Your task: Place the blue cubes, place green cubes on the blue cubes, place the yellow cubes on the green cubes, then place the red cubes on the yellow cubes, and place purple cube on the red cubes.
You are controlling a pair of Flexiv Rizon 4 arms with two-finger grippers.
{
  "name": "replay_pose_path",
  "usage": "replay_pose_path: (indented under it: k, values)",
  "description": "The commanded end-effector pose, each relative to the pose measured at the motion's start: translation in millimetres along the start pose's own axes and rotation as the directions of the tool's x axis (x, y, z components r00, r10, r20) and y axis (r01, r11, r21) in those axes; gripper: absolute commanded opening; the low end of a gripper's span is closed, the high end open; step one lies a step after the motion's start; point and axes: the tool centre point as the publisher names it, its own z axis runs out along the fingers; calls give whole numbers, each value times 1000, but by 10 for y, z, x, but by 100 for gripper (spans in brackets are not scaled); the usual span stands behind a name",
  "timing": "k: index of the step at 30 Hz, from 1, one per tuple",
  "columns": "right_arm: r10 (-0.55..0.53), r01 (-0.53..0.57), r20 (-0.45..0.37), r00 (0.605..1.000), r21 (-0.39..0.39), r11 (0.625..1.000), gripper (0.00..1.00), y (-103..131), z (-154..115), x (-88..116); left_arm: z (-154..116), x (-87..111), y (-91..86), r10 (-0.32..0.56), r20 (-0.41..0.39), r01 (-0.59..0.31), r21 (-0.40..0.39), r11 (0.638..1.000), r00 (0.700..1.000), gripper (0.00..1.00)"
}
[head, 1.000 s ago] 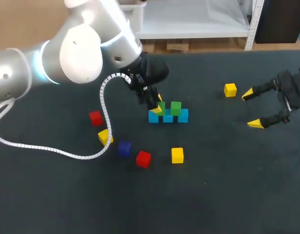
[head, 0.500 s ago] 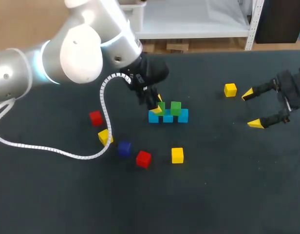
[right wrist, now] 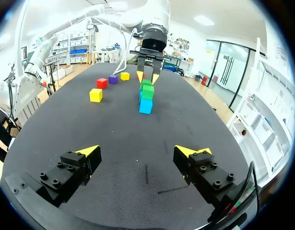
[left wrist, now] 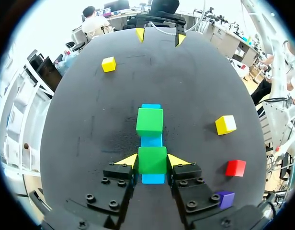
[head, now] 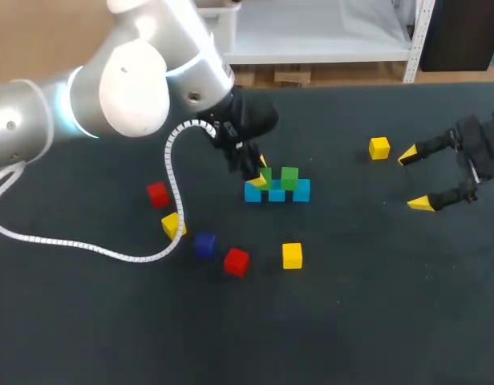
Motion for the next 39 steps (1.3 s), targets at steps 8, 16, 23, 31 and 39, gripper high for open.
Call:
replay_pose_path:
  k: [8, 16, 23, 31, 39]
  values:
    - [-1, 1, 3, 1000, 0, 1000, 100, -3, 1, 5, 0, -12, 26, -1, -3, 1, 5, 1000, 1000, 0]
    - [-1, 1, 3, 1000, 0, 1000, 100, -3, 1, 5, 0, -8, 38, -4, -3, 4, 6, 1000, 1000, 0]
    - [-1, 1, 3, 1000, 0, 1000, 100, -3, 1, 5, 1, -6, 38, 1, -7, -1, 6, 1000, 1000, 7]
    - [-1, 1, 3, 1000, 0, 1000, 100, -3, 1, 5, 0, -5, 37, -3, -7, 3, 6, 1000, 1000, 15]
    - [-1, 1, 3, 1000, 0, 1000, 100, -3, 1, 5, 10, -9, 33, -3, -7, 3, 8, 1000, 1000, 20]
